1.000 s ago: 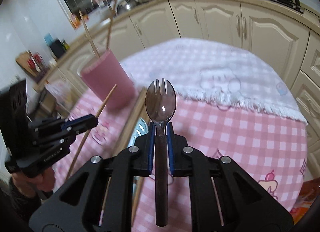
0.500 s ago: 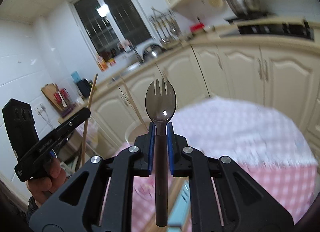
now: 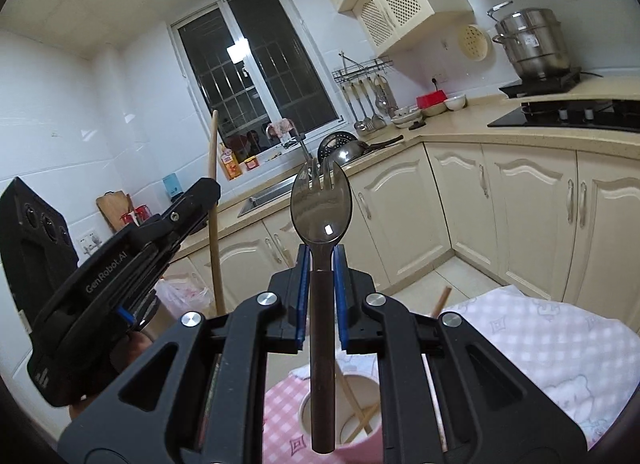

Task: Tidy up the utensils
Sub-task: 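Lift the spork with the right tool while the left tool lifts its chopstick, then drop the spork into the pink cup with the right tool while the left tool drops its chopstick in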

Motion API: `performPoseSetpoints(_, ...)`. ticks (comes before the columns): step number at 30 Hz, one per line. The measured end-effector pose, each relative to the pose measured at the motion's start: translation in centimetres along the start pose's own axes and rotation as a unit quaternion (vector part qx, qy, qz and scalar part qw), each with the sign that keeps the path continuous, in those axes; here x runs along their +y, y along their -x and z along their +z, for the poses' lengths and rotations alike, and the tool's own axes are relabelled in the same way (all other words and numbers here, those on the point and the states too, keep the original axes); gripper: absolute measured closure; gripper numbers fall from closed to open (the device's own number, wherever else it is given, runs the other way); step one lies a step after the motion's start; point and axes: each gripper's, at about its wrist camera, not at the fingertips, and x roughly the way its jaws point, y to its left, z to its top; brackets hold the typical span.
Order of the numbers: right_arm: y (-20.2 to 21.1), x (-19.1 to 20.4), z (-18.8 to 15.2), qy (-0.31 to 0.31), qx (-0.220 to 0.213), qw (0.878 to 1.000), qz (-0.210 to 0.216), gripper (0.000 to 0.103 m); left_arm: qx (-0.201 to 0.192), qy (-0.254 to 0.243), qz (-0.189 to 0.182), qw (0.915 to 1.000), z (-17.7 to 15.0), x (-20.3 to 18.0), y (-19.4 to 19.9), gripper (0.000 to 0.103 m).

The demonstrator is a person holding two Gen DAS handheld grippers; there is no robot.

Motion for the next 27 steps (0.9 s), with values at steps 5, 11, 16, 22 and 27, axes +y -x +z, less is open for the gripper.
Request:
performPoseSetpoints(5,-1.9,-0.6,-1.4,0.003,0.007,1.0,-0.011,0.091,0.009,-0.003,0.016,0.9998,-2.1,0.3,-1.8,0.098)
performPoseSetpoints(11,-3.3,-0.4,-3.3,0.007,0.008,1.0,-0.015,0.091,0.002,-0.001,0.037,0.9993,-3.8,0.8,-2.6,0.098)
performPoseSetpoints(16,-3.9,-0.9,-4.5,0.005,0.018,1.0,-0.019,0.091,0.013,-0.008,0.048,0.9987,-5.3,1.4,-3.2,0.098)
performPoseSetpoints(22,-4.6,-1.0,-5.8,0.01,0.046,0.999,-0.02,0.089,0.03,-0.004,0.052,0.9982,-6.9,2.5,-3.1,0.098)
performPoseSetpoints(27,-4.3,-1.3,-6.3,0.011,0.067,0.997,-0.023,0.062,0.044,-0.007,0.046,0.9979,-7.2,3.0,-2.4,0.087)
